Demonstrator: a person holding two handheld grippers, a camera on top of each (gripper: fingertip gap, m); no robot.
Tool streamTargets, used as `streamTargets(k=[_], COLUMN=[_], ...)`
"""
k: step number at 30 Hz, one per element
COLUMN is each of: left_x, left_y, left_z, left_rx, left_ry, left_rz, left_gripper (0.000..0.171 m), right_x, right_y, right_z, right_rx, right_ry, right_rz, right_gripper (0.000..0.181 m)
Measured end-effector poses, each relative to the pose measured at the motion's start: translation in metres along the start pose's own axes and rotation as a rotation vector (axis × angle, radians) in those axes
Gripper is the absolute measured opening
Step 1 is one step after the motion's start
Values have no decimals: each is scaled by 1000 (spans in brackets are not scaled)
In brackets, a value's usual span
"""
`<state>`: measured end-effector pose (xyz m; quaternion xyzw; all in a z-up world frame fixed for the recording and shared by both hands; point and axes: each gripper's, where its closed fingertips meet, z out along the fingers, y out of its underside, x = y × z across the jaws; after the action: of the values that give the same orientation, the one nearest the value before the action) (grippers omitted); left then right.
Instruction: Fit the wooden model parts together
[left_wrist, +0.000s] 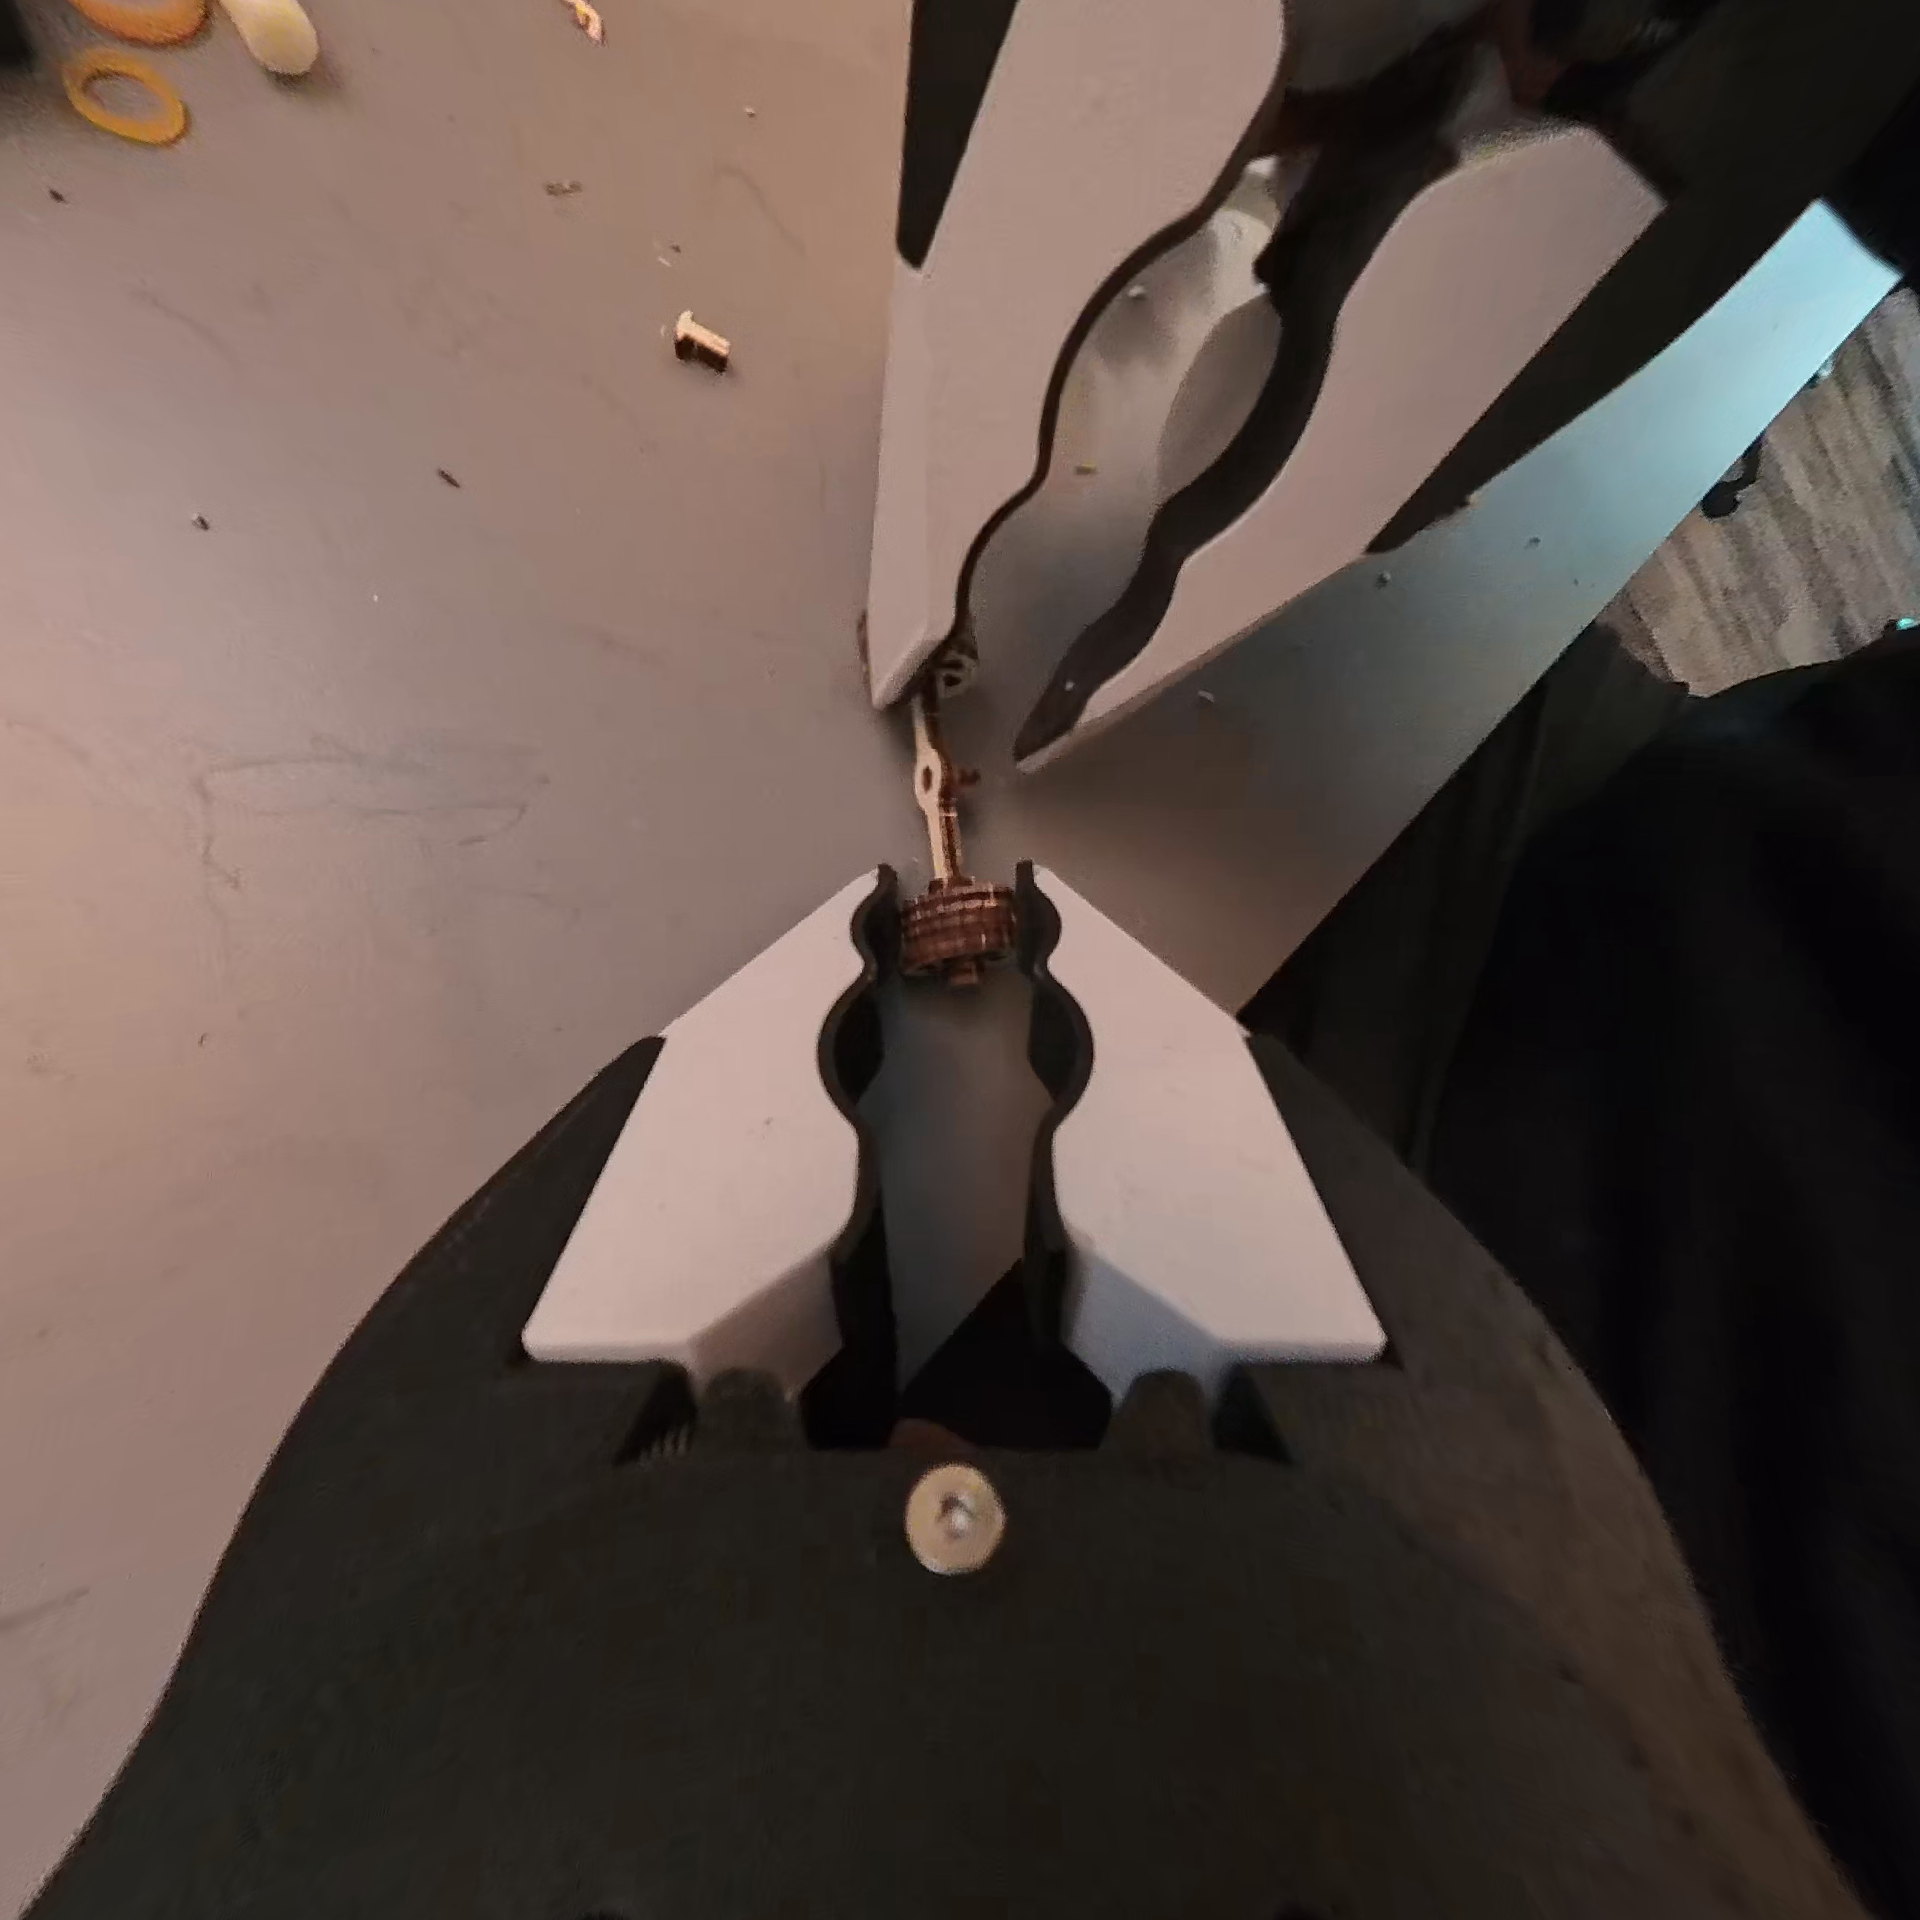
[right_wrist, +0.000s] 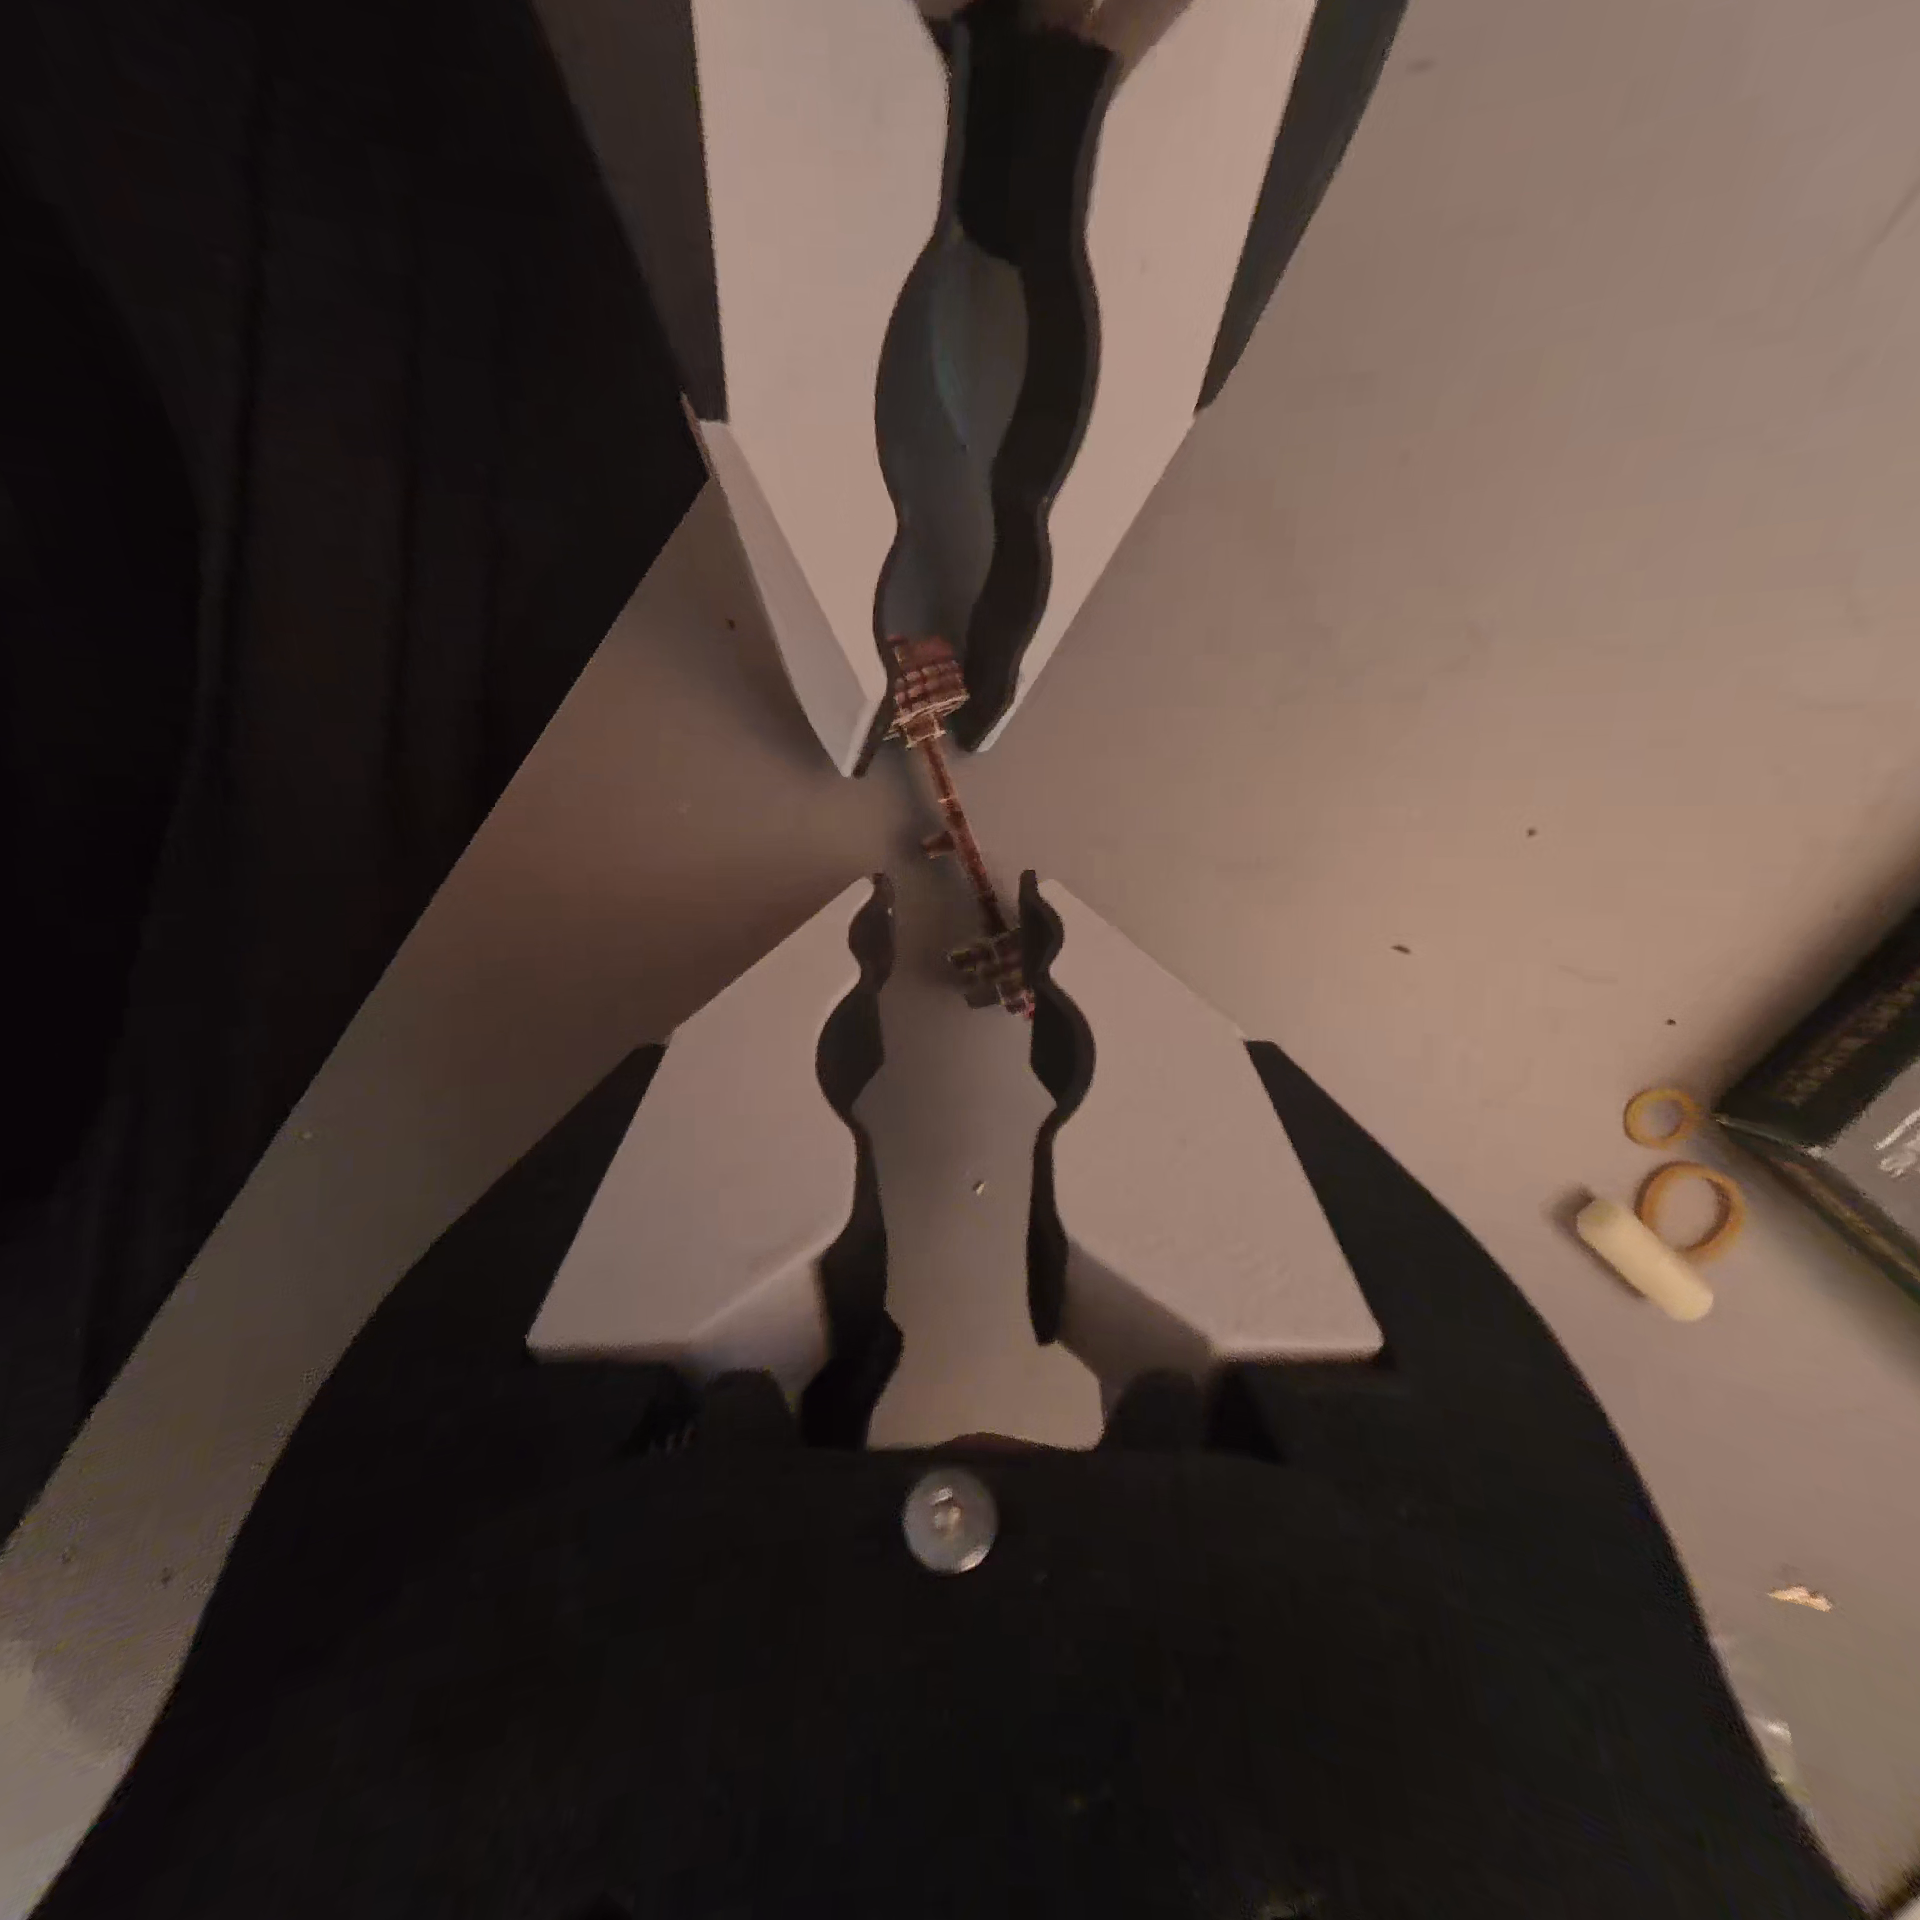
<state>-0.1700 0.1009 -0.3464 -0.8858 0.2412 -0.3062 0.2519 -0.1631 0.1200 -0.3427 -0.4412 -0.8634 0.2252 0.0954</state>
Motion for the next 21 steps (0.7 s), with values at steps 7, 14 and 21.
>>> streamTargets(k=[7,14,21], left_x=[1,2,2], left_y=[1,0,0], left_z=[0,0,0], left_rx=[3,18,29], left_ry=[18,41,49], left_rz=[-7,-29,-44], left_gripper=[20,20,19], right_x=[0,-2,-3], right_y=[-1,-1,-2], right_z=[8,9,9], right_rx=[-13,8,34], right_ry=[-40,-70,-111], right_rz=[-28,-2,54], right_gripper=[8,10,10])
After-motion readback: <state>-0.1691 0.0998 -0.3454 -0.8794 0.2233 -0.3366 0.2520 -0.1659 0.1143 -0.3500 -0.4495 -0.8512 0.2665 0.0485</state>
